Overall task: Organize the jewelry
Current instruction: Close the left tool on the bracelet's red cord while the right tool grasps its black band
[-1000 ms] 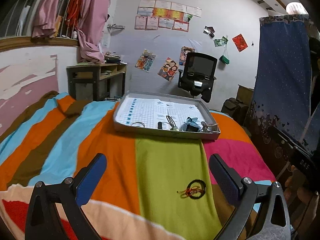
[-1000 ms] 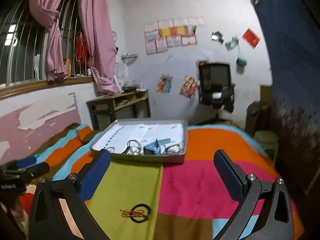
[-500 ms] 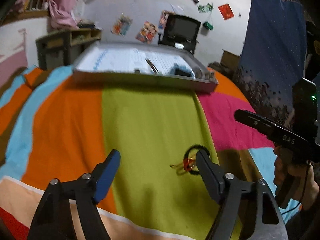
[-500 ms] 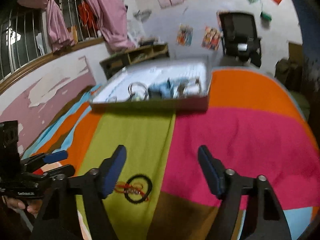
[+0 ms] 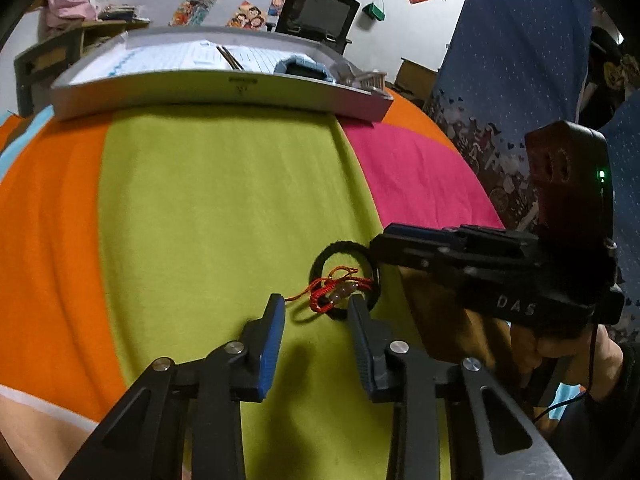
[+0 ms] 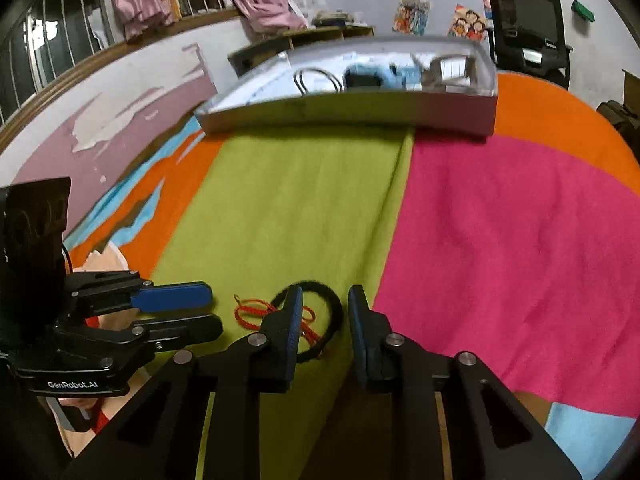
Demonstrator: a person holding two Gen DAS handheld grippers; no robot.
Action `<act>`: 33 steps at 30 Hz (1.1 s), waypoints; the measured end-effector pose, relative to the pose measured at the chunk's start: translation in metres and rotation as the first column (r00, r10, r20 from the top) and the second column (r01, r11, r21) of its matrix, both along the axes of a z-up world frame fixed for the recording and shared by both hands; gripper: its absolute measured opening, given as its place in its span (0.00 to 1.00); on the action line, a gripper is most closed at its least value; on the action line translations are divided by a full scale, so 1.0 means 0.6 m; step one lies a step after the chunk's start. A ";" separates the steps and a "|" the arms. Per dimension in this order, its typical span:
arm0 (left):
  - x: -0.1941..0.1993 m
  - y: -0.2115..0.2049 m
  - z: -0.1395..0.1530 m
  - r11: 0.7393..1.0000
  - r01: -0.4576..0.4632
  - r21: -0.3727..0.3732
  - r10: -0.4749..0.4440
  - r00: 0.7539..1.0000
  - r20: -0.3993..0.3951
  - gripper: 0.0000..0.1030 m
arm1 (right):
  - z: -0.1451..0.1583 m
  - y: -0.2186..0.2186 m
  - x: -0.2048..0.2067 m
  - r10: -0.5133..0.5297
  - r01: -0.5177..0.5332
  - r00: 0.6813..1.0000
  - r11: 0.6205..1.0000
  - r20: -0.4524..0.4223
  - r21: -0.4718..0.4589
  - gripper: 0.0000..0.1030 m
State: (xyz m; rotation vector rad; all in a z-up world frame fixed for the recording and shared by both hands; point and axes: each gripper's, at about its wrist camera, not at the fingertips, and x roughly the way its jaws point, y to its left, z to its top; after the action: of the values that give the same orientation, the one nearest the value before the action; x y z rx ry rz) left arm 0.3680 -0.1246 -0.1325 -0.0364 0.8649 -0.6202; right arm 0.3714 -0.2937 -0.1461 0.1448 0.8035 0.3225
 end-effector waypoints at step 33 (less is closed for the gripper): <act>0.005 0.024 0.081 0.998 -0.021 -0.054 0.020 1.000 -0.015 0.05 | 0.033 -0.031 -0.004 -0.193 0.195 0.974 0.981 0.118 -0.008 0.05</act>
State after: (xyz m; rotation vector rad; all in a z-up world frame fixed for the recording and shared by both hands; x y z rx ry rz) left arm 0.3709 -0.1104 -0.0838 -0.0992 0.8605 -0.6247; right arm 0.3690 -0.3123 -0.1264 0.1831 0.6703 0.1366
